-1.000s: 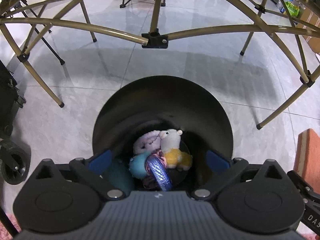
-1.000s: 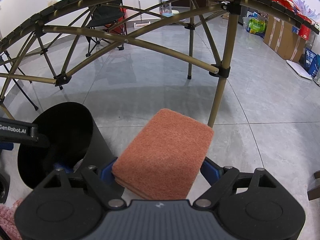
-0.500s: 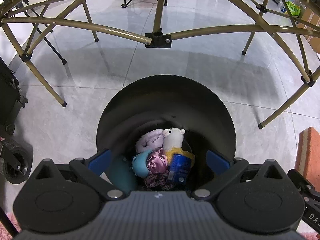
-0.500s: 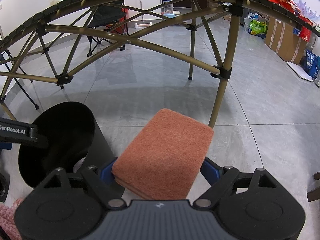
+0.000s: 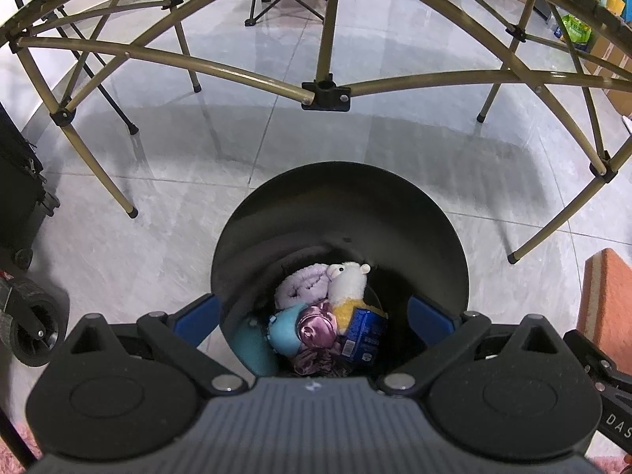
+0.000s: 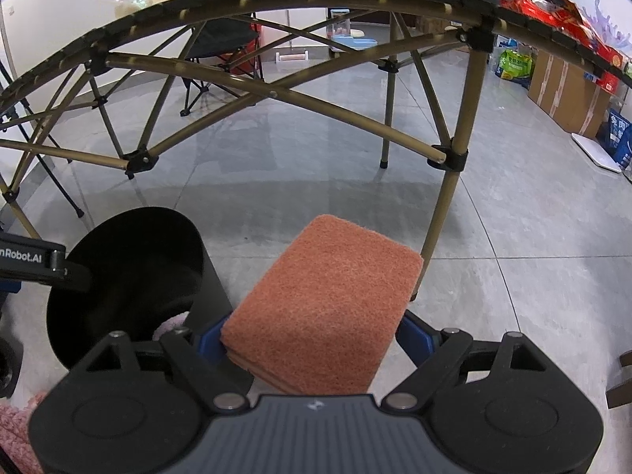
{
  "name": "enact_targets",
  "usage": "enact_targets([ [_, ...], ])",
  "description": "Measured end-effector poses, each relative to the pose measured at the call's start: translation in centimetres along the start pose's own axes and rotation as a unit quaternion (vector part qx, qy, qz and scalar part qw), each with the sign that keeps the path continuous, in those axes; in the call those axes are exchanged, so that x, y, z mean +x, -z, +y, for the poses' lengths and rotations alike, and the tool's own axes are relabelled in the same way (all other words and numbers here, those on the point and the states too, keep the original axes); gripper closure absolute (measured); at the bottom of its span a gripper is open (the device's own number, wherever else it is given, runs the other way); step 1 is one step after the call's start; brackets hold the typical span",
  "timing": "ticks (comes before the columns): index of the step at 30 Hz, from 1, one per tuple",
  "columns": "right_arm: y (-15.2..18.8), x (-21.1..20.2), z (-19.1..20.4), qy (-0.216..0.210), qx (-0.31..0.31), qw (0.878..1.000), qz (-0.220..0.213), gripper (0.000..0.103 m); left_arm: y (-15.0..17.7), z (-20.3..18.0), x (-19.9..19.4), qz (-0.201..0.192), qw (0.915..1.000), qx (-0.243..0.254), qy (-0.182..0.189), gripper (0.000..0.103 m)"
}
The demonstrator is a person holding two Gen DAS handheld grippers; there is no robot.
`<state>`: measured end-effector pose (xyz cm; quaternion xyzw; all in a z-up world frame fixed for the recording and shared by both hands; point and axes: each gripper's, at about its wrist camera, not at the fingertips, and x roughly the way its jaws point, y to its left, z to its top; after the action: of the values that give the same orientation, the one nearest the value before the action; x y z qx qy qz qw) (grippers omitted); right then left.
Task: Collect trash
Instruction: 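Move the right gripper holding the sponge block over the black bin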
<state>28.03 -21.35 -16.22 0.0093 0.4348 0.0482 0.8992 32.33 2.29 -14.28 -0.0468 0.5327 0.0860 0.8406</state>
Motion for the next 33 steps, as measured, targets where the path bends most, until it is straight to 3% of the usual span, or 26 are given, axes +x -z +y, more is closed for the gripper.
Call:
enact_targets([
  [24, -3.3, -2.1, 7.8, -0.042, -0.042, 0.997, -0.039, 0.017, 0.6, 6.9, -2.7, -0.028, 0.9986, -0.044, -0.004, 0.000],
  [33, -4.1, -1.4, 11.5, -0.055, -0.059, 0.996, -0.033, 0.017, 1.2, 10.2, -3.0, -0.030, 0.9973, -0.067, -0.009, 0.000],
])
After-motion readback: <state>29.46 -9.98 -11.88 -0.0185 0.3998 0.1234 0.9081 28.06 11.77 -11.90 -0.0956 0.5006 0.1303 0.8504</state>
